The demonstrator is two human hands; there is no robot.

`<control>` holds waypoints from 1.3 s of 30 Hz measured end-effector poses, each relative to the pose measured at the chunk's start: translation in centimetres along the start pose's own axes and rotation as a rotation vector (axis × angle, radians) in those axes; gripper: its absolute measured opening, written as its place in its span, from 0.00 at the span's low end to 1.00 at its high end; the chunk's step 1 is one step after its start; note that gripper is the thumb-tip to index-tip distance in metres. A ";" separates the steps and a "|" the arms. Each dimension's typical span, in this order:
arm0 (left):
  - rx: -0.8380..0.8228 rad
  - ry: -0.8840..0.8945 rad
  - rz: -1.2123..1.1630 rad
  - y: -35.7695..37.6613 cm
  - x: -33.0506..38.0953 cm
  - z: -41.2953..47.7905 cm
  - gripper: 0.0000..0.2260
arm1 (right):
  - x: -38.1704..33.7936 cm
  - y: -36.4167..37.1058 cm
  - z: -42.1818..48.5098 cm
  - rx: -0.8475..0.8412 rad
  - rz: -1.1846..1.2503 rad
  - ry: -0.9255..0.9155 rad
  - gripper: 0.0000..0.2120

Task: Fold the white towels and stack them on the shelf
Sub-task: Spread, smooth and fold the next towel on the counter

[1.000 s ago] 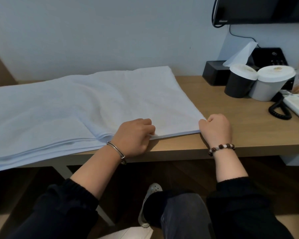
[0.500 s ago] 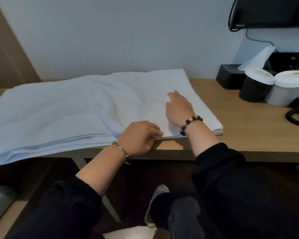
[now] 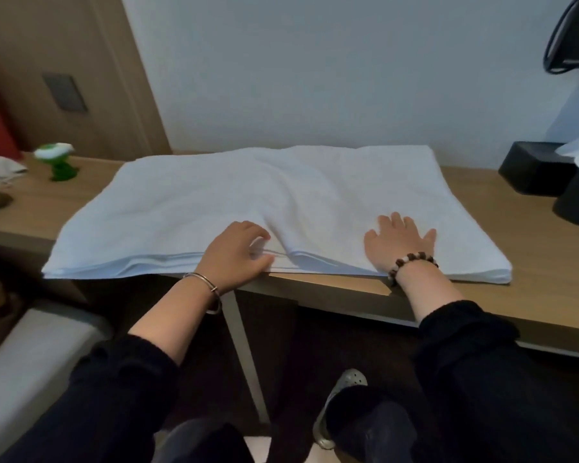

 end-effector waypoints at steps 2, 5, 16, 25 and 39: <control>-0.021 0.046 0.106 -0.3 0.5 0.6 0.14 | -0.5 0.0 0.1 -0.024 0.008 0.086 0.27; -0.076 0.151 0.289 -0.4 1.7 1.3 0.14 | -1.1 0.0 -0.2 -0.026 0.024 0.179 0.27; 0.124 0.477 0.464 -3.3 3.8 -2.6 0.09 | -1.0 0.1 -0.4 -0.003 0.012 0.162 0.29; 0.063 0.442 0.406 -2.4 4.7 -2.8 0.07 | -1.0 0.2 -0.2 0.011 0.018 0.157 0.29; 0.080 0.629 0.423 1.8 12.4 -0.8 0.08 | -5.4 -1.3 -3.0 0.002 0.307 -0.447 0.23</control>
Point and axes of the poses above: each hand's wrist, its own z-axis towards the middle knuckle, its own y-axis out of the palm, x = y × z, the point moved 10 cm from there along z, towards the middle knuckle, and after that the axes turned 3 degrees about -x, right-handed, at the moved point
